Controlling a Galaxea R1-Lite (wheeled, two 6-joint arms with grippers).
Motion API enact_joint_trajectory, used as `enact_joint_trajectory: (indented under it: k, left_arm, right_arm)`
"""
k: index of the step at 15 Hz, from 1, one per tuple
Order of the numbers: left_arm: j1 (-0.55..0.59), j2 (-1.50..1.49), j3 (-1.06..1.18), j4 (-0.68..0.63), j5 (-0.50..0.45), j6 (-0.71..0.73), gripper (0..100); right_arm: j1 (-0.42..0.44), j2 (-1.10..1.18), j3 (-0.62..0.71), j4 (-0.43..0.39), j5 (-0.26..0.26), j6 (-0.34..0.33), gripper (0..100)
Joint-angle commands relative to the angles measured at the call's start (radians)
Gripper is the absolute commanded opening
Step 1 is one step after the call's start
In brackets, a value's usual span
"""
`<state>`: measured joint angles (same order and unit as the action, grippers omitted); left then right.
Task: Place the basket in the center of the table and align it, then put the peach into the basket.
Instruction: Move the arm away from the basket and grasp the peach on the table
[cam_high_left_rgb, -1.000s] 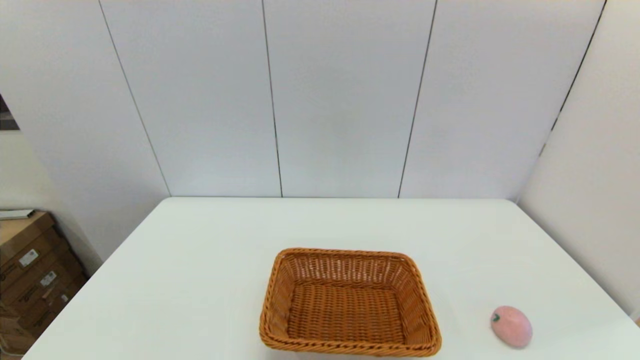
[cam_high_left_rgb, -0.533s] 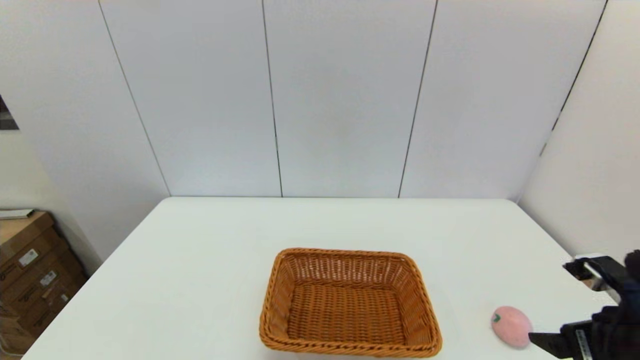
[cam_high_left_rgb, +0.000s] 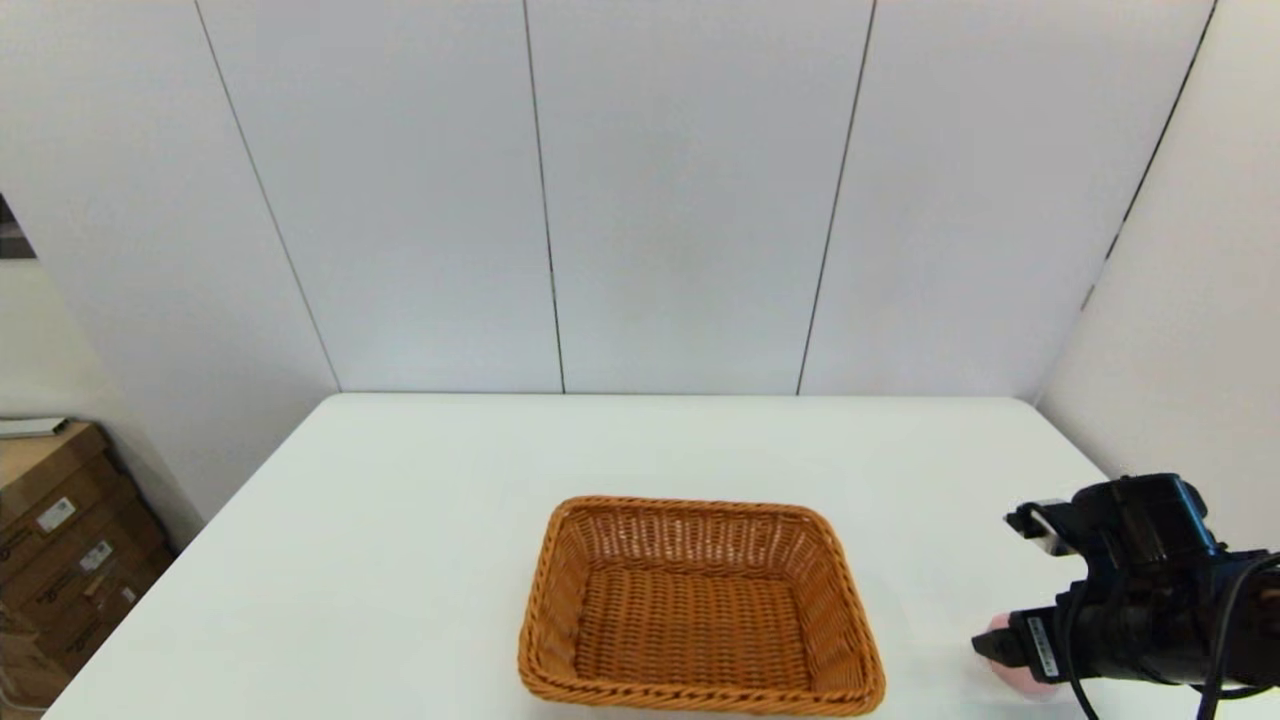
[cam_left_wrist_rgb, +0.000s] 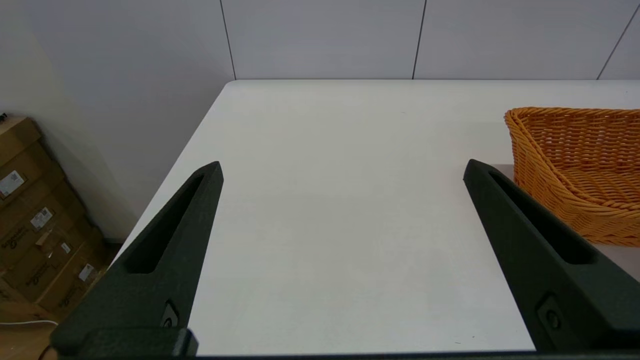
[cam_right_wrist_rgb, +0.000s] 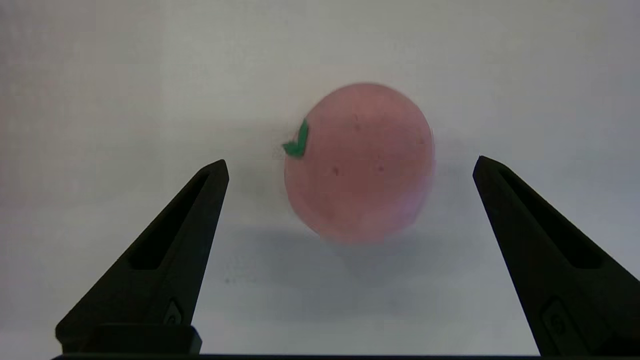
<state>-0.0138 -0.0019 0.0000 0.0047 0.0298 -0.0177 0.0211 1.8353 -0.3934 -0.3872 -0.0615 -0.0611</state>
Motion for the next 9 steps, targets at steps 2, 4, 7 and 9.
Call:
enact_joint_trajectory:
  k: [2, 4, 7, 9]
  left_arm:
    - [0.0, 0.0, 0.0, 0.0, 0.001, -0.001, 100]
    - [0.0, 0.0, 0.0, 0.0, 0.001, -0.001, 100]
    - [0.0, 0.0, 0.0, 0.0, 0.001, -0.001, 100]
    - [0.0, 0.0, 0.0, 0.0, 0.001, -0.001, 100]
  right_arm:
    - [-0.001, 0.091, -0.008, -0.021, 0.0, 0.001, 0]
    - [-0.003, 0.073, -0.005, -0.021, 0.0, 0.001, 0]
    - [-0.007, 0.024, 0.001, -0.019, 0.0, 0.001, 0]
    - [-0.007, -0.05, 0.007, -0.018, 0.0, 0.001, 0]
